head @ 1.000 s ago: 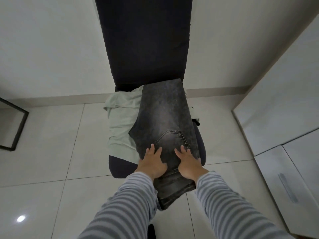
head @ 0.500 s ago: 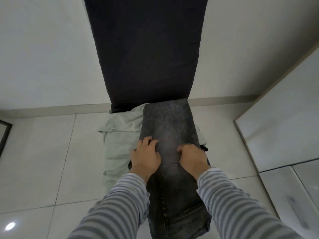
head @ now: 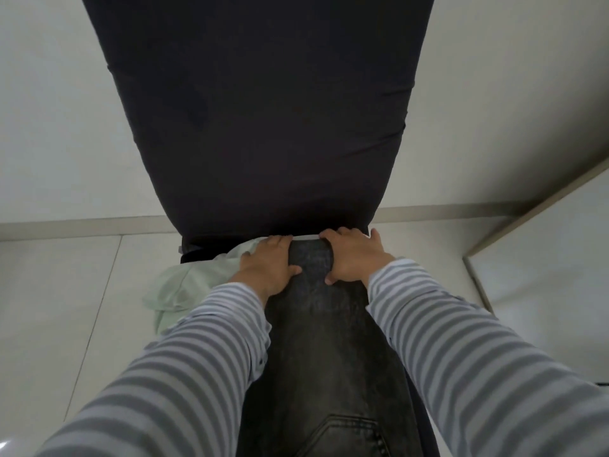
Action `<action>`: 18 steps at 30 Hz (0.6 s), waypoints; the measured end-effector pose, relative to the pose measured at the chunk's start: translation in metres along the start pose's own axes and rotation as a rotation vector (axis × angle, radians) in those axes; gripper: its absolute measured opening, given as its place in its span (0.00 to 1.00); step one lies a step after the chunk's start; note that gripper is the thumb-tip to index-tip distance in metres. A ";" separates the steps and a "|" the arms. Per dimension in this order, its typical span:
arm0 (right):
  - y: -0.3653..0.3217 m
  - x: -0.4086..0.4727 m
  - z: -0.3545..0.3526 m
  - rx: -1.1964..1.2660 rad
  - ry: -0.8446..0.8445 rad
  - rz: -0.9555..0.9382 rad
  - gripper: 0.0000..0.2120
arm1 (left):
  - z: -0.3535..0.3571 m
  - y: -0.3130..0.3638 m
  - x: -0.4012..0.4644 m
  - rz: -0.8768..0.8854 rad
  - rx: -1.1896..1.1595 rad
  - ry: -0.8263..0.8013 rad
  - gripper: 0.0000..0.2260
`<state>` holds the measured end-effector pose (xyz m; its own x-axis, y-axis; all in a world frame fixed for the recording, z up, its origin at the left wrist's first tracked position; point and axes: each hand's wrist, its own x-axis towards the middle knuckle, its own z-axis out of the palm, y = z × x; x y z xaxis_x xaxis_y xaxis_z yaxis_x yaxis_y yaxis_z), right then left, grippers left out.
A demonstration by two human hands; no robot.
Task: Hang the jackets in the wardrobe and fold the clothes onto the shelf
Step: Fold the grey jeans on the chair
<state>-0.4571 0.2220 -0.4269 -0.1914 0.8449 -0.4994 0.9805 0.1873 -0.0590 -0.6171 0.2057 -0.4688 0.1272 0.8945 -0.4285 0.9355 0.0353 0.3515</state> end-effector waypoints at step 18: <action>-0.008 -0.064 -0.014 -0.202 0.299 -0.007 0.09 | -0.034 0.032 -0.069 0.074 0.340 0.111 0.14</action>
<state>-0.4536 0.1732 -0.3820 -0.2313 0.9470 -0.2227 0.9566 0.2631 0.1252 -0.6070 0.1599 -0.3999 0.1797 0.9328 -0.3123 0.9836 -0.1650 0.0731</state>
